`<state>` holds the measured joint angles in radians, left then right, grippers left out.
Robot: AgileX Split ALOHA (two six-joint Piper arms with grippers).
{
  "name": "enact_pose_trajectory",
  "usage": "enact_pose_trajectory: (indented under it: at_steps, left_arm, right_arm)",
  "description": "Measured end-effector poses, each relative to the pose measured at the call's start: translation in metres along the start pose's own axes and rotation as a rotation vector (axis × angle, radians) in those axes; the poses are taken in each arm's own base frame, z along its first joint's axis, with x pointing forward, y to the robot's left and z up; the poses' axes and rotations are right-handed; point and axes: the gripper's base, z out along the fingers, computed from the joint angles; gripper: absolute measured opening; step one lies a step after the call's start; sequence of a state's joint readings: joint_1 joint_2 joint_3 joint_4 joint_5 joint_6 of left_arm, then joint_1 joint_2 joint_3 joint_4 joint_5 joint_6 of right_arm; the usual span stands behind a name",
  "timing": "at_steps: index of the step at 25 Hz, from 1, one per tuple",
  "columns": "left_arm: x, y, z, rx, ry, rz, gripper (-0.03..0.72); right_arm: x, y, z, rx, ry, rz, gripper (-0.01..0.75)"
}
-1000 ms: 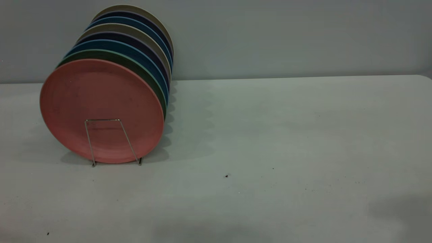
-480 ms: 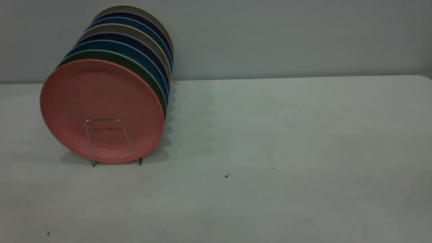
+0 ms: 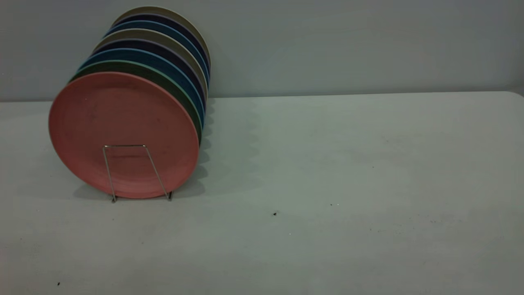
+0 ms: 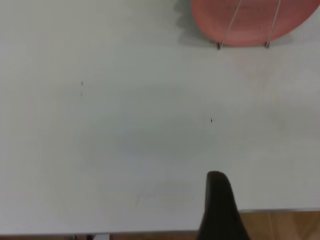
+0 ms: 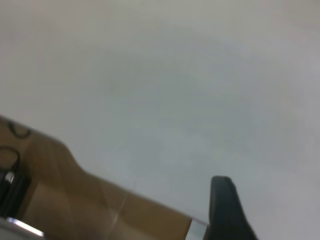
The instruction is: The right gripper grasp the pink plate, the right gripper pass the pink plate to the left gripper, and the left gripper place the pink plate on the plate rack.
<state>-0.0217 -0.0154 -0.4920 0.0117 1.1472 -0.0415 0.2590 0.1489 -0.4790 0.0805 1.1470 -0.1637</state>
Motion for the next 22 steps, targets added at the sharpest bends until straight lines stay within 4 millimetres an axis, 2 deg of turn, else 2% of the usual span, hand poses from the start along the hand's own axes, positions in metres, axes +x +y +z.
enact_pose_trajectory:
  at_steps: [6,16,22]
  left_arm:
    - [0.0008,-0.0009,0.0006,0.011,-0.010,0.054,0.517]
    - [0.0009,-0.0035,0.0005,0.064,-0.010,0.102,0.427]
    - [0.0009,-0.0036,0.0005,0.064,-0.010,0.103,0.413]
  right_arm:
    - [0.0006,0.0001,-0.0007,0.002,-0.015,-0.001,0.459]
    - [0.0007,0.0001,-0.0006,0.002,-0.015,-0.001,0.459]
    - [0.0012,0.0001,0.0001,0.002,-0.012,0.000,0.459]
